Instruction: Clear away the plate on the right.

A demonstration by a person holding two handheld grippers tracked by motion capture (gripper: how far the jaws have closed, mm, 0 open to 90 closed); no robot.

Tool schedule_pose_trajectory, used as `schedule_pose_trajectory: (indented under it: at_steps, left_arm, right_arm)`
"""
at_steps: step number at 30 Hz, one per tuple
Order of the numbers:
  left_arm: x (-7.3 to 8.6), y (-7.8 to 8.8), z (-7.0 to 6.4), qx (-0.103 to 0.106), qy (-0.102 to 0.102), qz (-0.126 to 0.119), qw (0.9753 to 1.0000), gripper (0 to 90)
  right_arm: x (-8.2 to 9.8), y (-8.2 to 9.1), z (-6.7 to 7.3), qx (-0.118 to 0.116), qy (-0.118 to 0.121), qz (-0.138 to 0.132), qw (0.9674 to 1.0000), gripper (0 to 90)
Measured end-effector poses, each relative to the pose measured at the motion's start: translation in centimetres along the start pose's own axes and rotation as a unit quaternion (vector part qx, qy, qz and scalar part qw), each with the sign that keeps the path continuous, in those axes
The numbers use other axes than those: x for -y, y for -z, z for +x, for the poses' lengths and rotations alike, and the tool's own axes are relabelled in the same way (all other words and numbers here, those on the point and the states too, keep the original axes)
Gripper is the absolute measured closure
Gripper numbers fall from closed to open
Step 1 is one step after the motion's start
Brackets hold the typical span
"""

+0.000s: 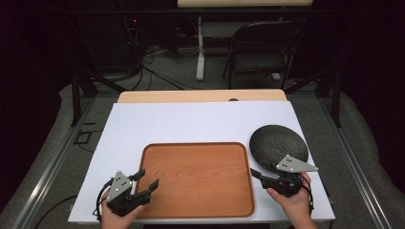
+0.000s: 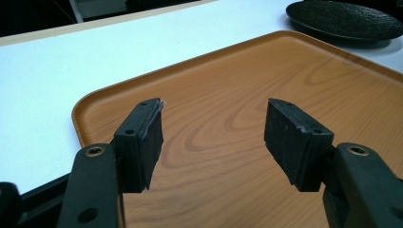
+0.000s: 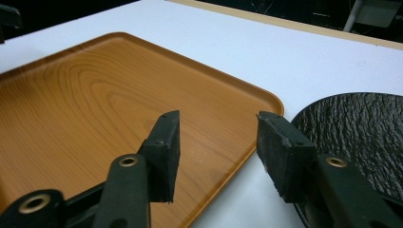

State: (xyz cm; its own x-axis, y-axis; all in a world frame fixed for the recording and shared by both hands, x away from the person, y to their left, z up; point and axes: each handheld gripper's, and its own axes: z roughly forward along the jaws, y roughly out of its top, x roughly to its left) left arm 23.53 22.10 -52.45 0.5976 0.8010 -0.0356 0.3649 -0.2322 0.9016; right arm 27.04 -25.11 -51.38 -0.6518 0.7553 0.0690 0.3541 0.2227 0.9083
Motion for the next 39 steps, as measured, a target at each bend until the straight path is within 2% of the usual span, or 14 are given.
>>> schedule_pose_trajectory:
  at_steps: [3, 4, 13, 16, 23, 24, 27, 28, 37, 39]
  left_arm:
    - [0.0, 0.0, 0.0, 0.001, 0.000, 0.002, 1.0000, 38.0]
    - [0.0, 0.0, 0.1, 0.001, 0.002, 0.002, 1.0000, 37.8]
    - [0.0, -0.4, 0.2, 0.003, 0.008, 0.006, 0.9999, 36.6]
    - [-0.1, -0.5, 0.3, 0.016, 0.011, 0.006, 0.9998, 37.0]
    - [0.0, -0.2, 0.1, 0.006, 0.007, 0.011, 0.9999, 34.8]
    - [0.0, -0.1, 0.1, 0.004, 0.013, 0.012, 0.9998, 34.1]
    - [0.0, -0.1, 0.2, 0.003, 0.014, 0.012, 0.9998, 34.0]
    - [0.0, 0.0, 0.2, 0.003, 0.014, 0.012, 0.9998, 34.0]
    - [0.1, 0.1, 0.2, 0.005, 0.016, 0.009, 0.9998, 34.1]
    - [0.1, 0.1, 0.3, 0.006, 0.018, 0.011, 0.9998, 34.0]
  right_arm:
    - [0.1, 0.1, -0.1, 0.003, 0.000, -0.002, 1.0000, 47.8]
    - [0.1, 0.0, -0.1, 0.007, -0.001, 0.005, 1.0000, 45.0]
    - [0.2, -0.2, -0.5, 0.026, -0.013, 0.016, 0.9994, 42.3]
    - [0.3, -0.1, -1.0, 0.032, -0.023, 0.024, 0.9990, 42.0]
    - [0.0, 0.4, -1.8, 0.045, -0.037, 0.018, 0.9981, 40.7]
    - [0.0, 0.6, -2.1, 0.048, -0.045, 0.015, 0.9977, 41.0]
    - [0.1, 0.8, -2.4, 0.049, -0.056, 0.013, 0.9971, 41.0]
    - [0.2, 1.1, -2.8, 0.060, -0.068, 0.014, 0.9958, 40.9]
    - [0.4, 2.5, -5.1, 0.092, -0.089, 0.020, 0.9916, 42.9]
    - [0.5, 2.7, -5.6, 0.092, -0.097, 0.020, 0.9909, 44.2]
